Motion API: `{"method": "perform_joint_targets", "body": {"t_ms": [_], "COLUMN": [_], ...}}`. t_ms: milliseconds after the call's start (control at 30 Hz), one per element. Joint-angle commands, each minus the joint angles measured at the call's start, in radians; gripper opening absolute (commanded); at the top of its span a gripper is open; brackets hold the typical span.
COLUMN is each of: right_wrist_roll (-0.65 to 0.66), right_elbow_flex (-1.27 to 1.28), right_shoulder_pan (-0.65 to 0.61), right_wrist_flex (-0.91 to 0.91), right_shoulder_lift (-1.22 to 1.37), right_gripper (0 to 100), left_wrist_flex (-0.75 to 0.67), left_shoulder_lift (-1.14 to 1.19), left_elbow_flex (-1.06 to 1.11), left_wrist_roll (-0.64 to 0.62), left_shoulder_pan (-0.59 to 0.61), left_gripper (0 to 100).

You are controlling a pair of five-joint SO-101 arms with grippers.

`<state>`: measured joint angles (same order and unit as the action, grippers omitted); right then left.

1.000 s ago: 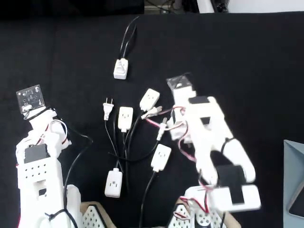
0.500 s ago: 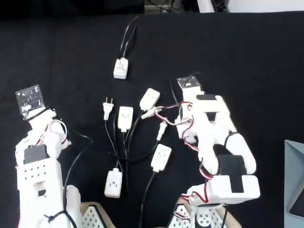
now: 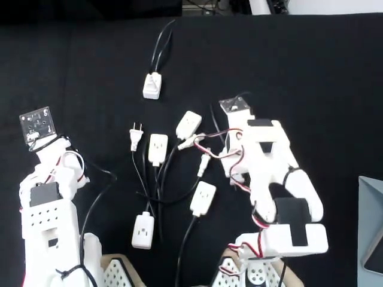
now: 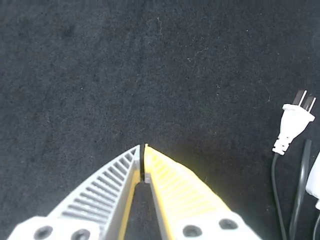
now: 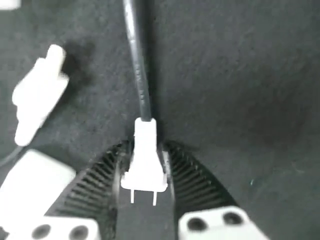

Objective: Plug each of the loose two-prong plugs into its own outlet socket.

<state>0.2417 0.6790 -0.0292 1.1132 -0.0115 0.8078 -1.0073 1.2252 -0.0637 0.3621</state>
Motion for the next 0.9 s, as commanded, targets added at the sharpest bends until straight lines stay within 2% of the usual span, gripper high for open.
{"method": "perform_joint_targets", "body": {"t_ms": [0, 100, 700, 867], "right_wrist_roll": [0.002, 0.002, 0.011, 0.011], "right_elbow_flex": [-0.076, -0.102, -0.073, 0.002], "right_shoulder_pan": [0.002, 0.009, 0.081, 0.075], "right_wrist_flex": [0.110, 0.157, 0.155, 0.055], "right_shoulder_lift": [-0.074, -0.099, -0.096, -0.094], "right_gripper": [14.3, 15.1, 15.1, 15.1], "left_wrist_flex": [-0.017, -0.017, -0.017, -0.017], "left_shoulder_lift": [-0.015, -0.015, -0.015, -0.015], "left_elbow_flex": [-0.004, -0.004, -0.002, -0.002], "left_wrist_roll": [0.008, 0.008, 0.008, 0.008], "left_shoulder_pan": [-0.002, -0.002, -0.002, -0.002], "left_gripper": [3, 3, 3, 3]}}
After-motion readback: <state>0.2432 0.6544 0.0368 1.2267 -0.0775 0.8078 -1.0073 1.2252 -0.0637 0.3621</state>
